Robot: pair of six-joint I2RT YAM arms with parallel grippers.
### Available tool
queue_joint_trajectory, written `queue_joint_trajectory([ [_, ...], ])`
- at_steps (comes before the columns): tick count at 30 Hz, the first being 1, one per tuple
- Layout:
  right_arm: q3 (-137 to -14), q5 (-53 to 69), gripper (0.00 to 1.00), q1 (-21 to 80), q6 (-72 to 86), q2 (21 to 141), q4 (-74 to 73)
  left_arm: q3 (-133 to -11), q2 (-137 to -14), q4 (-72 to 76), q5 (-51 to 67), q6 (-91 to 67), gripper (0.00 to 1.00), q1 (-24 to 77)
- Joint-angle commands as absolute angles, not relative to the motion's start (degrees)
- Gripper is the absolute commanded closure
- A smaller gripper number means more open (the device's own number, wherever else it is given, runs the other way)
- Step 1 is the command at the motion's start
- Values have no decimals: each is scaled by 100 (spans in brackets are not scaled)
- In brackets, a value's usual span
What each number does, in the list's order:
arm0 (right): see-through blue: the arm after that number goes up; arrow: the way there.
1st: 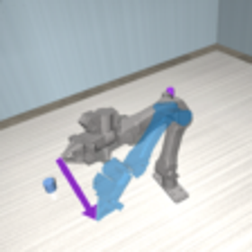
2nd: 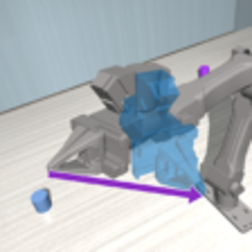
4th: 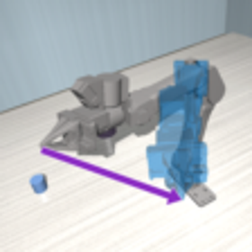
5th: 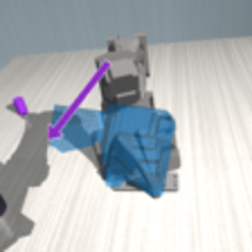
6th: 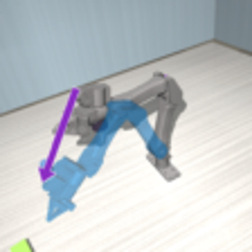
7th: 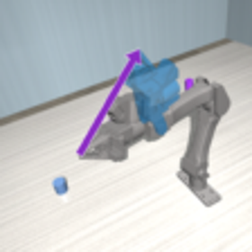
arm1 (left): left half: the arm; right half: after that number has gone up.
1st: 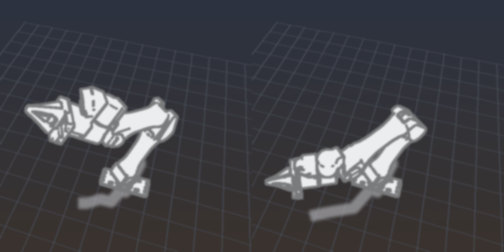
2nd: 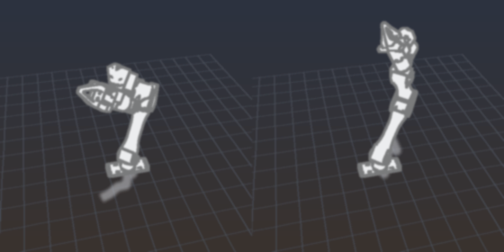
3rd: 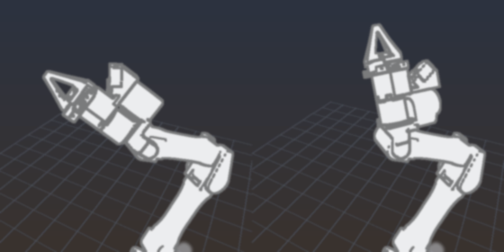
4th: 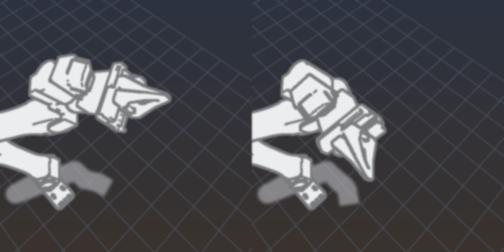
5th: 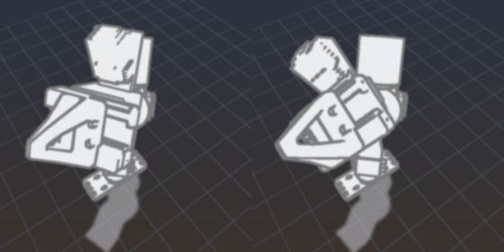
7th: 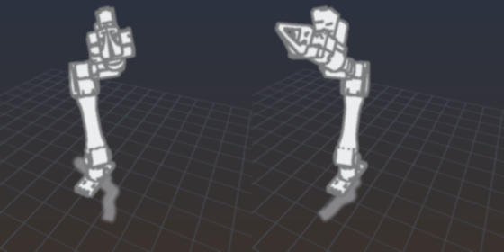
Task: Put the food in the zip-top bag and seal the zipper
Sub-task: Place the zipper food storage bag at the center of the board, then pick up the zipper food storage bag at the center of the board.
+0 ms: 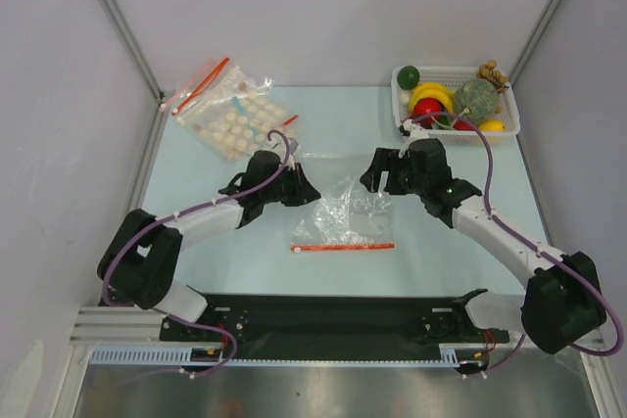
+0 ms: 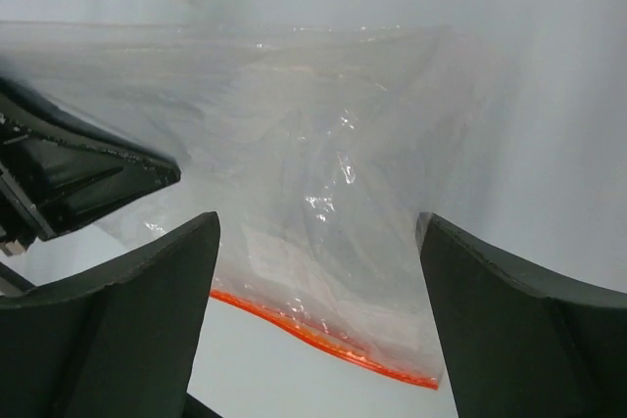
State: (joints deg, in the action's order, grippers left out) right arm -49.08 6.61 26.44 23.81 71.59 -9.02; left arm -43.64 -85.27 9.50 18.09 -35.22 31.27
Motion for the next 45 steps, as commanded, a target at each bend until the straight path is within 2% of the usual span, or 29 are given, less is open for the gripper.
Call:
queue_joint_trajectory([
  [1, -4957, 423, 12, 2733, 2268, 6821, -729, -4745, -8613, 801, 1662, -3305, 81, 2971],
  [2, -4948, 274, 11, 2768, 2241, 6759, -782, -4781, -8605, 617, 1444, -3261, 54, 2971],
  [4, -4878, 132, 7, 2865, 2206, 6680, -774, -4790, -8430, 510, 1258, -3182, 42, 2979],
  [5, -4852, 71, 6, 2883, 2206, 6654, -747, -4781, -8350, 440, 1092, -3156, 33, 2971],
  [7, -4834, 53, 6, 2900, 2223, 6706, -729, -4729, -8070, 299, 757, -3059, 24, 2979],
  [14, -4860, 53, 10, 2962, 2285, 6908, -878, -4807, -7471, -227, -270, -2655, 20, 3198],
  [19, -4755, -481, 9, 3006, 2662, 6812, -985, -5447, -7532, -974, -1440, -2013, 19, 4217],
  [21, -4729, -667, 8, 2901, 3005, 6820, -1037, -5598, -7620, -1072, -1241, -1742, 15, 4508],
  [22, -4702, -694, 7, 2839, 3067, 6777, -1011, -5633, -7629, -1046, -1065, -1610, 0, 4613],
  [28, -4168, -791, 7, 2163, 3524, 6136, -792, -5870, -8120, -1177, -1098, -546, 0, 5343],
  [34, -3614, -765, 9, 1408, 4033, 5239, -651, -6555, -9366, -1765, -2196, 184, 0, 6292],
  [37, -3437, -704, 8, 1092, 4244, 4870, -563, -6846, -9894, -2003, -2338, 448, 1, 6591],
  [45, -3234, -141, 9, 589, 4324, 4676, -440, -7216, -10564, -2285, -2522, 791, 0, 7101],
])
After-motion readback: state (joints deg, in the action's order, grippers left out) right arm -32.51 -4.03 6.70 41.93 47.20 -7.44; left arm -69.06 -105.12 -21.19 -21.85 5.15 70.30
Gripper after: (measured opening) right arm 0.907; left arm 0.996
